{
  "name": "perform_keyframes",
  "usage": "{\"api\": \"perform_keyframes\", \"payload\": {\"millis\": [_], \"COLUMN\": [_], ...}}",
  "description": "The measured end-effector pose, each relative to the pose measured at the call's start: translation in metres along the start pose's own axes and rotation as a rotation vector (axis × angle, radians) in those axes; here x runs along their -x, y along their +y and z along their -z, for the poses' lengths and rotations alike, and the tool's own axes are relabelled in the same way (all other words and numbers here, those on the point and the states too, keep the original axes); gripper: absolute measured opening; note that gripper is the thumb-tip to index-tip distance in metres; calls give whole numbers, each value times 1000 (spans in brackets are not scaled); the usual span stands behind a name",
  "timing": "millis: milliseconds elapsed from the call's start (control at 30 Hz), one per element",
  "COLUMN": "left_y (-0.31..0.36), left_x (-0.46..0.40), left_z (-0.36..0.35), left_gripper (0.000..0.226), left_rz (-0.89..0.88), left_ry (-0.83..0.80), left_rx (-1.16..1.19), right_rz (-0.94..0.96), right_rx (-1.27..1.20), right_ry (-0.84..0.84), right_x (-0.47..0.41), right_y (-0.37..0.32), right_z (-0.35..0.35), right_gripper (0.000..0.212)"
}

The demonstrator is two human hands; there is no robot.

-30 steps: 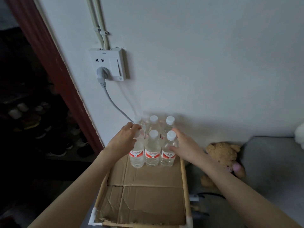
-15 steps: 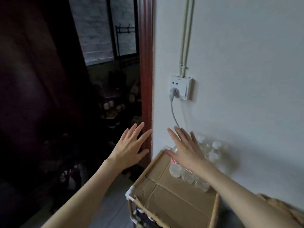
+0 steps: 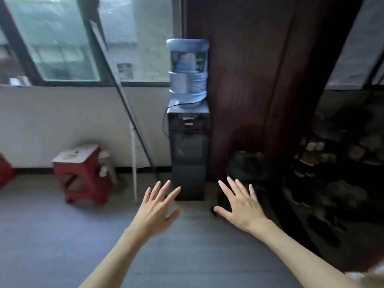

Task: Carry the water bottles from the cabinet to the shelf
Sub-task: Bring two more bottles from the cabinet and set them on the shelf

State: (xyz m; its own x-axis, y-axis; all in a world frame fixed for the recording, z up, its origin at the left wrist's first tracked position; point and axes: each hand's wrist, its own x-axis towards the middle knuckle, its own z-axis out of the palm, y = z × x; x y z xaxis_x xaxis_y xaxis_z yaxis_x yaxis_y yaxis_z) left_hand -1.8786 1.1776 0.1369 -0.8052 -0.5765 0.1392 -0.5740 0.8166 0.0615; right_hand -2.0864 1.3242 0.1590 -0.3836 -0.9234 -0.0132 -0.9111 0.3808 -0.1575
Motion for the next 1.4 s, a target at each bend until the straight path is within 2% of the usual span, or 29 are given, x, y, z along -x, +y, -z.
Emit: {"api": "perform_keyframes", "payload": {"millis": [100,300,433,633,900,1000,1067,1300,1400], "left_y": [-104,-262,-337,-446,-601,-658,-691,-831,-906], "left_x": [65,205,270,324,358,375,390,451,477], "left_z": [13,44,62,80,104,120,125,125,131], "left_gripper": [64,103,87,98,92,70,66,93,77], "left_rz": [222,620,827,1066,1292,1400,1464,1602,1620], "left_ry": [-41,-47,-6,78,72,115,137,162,175], "left_rx": [40,6,-46,-49,-55,-51,-34,-17,-6], "right_rz": [176,552,761,1020,1292,1361,1404,1478,1495], "right_rx": [-10,-54,-54,-80,-83,-78,-55,-81,-98], "right_ry": [-50,-82,-93,-115,-123,-161,-191,-191,-175], "right_x": [-45,-110,-140,-189,-274,-297,-308,-352,-373], "right_y": [-112,-334,-457,-624,-833,-909,-951,-1119,-1202], "right_z": [-22,-57,-75,-97,-103,-113,-126,-173,-189], "right_gripper": [76,76,77,76,74,73,73,72,72]}}
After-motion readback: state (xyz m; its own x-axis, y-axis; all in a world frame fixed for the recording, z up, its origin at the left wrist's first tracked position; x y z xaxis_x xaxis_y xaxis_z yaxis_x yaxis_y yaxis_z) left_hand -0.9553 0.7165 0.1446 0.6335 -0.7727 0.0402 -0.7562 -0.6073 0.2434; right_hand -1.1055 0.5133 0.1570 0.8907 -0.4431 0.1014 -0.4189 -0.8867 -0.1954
